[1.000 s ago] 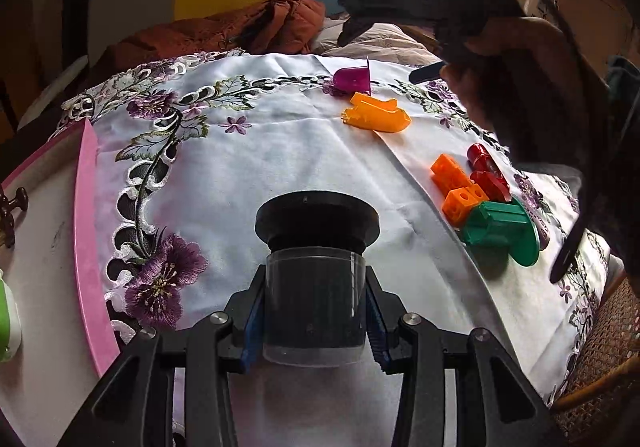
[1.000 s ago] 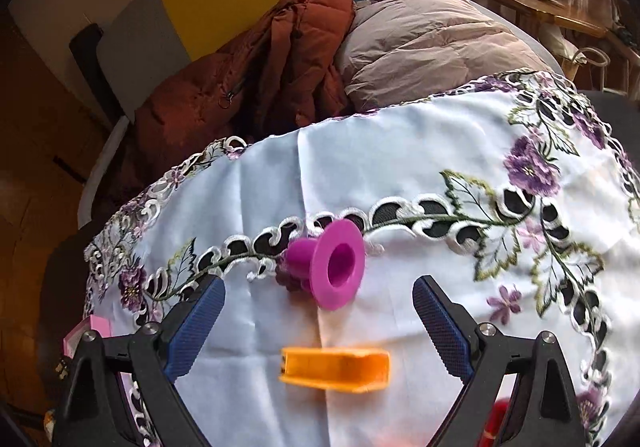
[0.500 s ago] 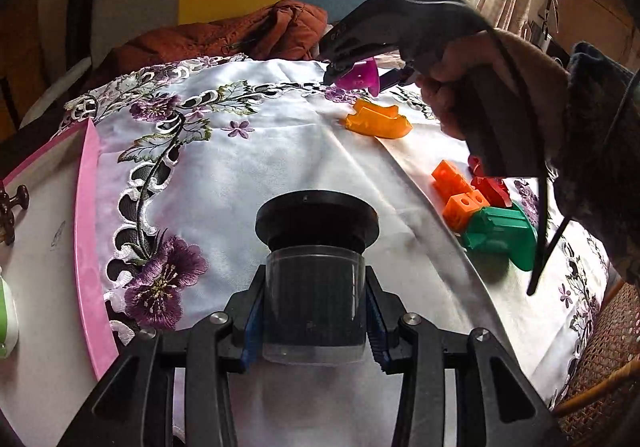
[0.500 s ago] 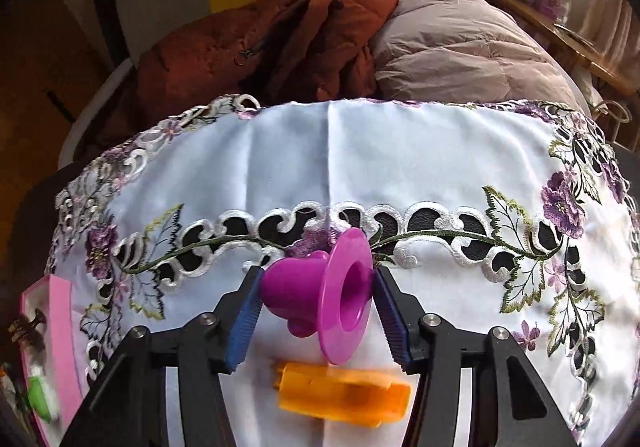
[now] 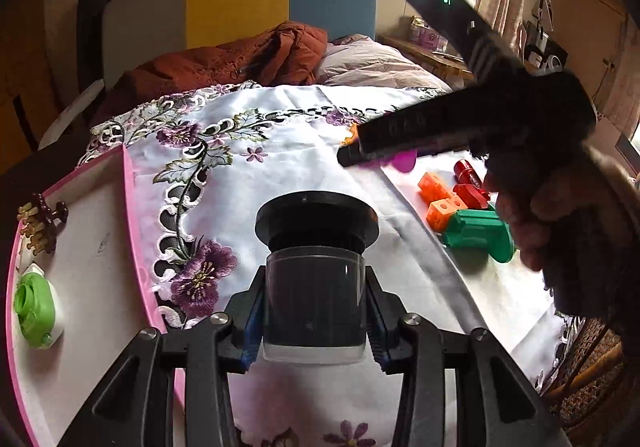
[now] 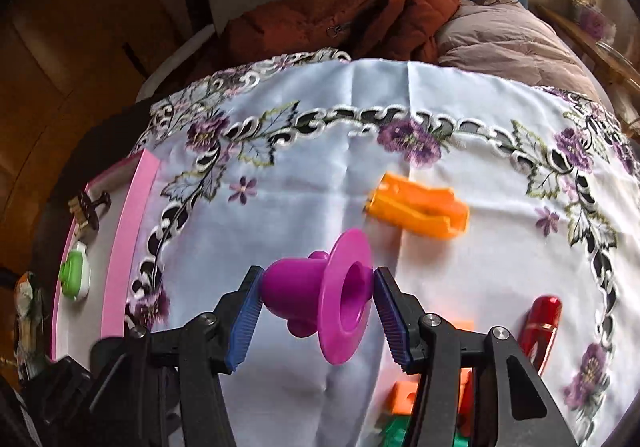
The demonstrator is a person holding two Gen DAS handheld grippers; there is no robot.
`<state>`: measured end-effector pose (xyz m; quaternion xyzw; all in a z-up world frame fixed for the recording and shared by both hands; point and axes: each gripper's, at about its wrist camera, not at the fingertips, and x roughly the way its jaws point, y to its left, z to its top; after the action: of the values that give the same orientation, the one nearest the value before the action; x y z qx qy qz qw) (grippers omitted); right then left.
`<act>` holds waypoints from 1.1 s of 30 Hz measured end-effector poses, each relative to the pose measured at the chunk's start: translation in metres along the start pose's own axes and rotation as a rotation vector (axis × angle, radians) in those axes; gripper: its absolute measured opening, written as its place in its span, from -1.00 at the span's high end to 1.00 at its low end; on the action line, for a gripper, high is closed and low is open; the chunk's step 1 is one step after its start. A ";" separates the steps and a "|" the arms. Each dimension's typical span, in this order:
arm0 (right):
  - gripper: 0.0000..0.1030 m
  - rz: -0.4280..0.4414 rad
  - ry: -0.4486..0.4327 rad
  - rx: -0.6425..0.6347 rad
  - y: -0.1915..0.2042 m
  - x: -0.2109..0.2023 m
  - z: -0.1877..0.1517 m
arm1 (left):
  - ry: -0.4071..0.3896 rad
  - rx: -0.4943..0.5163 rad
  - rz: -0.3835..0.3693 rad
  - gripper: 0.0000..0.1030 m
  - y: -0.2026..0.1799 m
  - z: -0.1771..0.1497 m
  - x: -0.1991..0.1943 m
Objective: Organize rigid objects
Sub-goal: 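Lower the cup into the tray and open the left gripper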
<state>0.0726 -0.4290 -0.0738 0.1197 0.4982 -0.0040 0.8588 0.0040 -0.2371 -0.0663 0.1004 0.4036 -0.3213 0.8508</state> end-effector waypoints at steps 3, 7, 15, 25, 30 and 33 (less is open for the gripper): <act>-0.08 0.033 0.056 -0.018 0.009 0.015 -0.019 | -0.004 -0.028 0.012 0.17 0.008 0.001 -0.016; -0.09 -0.024 0.057 -0.099 0.021 0.024 -0.029 | -0.020 -0.057 0.051 0.17 0.020 0.001 -0.036; -0.11 0.008 0.038 -0.075 0.014 0.022 -0.030 | -0.027 -0.118 0.107 0.17 0.040 -0.005 -0.056; -0.11 -0.007 0.029 -0.116 0.018 0.024 -0.032 | -0.018 -0.167 0.140 0.17 0.058 -0.017 -0.063; -0.11 -0.020 0.024 -0.134 0.021 0.025 -0.033 | -0.016 -0.188 0.150 0.17 0.065 -0.022 -0.066; -0.10 -0.034 0.019 -0.155 0.024 0.026 -0.034 | -0.019 -0.205 0.153 0.17 0.071 -0.024 -0.070</act>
<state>0.0597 -0.3959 -0.1068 0.0447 0.5069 0.0212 0.8606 0.0009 -0.1395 -0.0360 0.0403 0.4172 -0.2134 0.8825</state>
